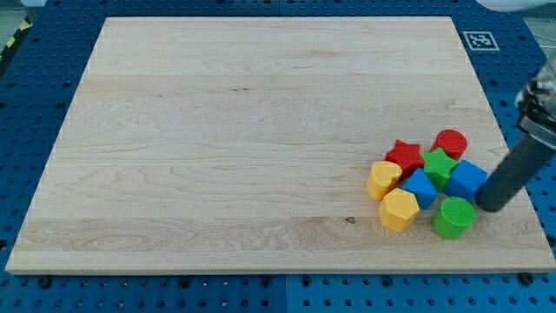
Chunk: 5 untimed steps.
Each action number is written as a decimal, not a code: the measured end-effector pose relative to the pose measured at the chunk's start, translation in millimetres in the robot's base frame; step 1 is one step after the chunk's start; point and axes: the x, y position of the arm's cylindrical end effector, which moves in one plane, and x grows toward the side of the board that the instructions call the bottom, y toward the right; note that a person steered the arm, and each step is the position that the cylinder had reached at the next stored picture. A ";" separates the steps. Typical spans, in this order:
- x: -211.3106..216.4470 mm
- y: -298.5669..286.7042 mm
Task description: Move the blue cube to the top left of the blue triangle
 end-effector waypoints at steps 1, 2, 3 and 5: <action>-15.0 -2.3; -35.5 -3.5; -46.5 -16.9; -53.9 -48.1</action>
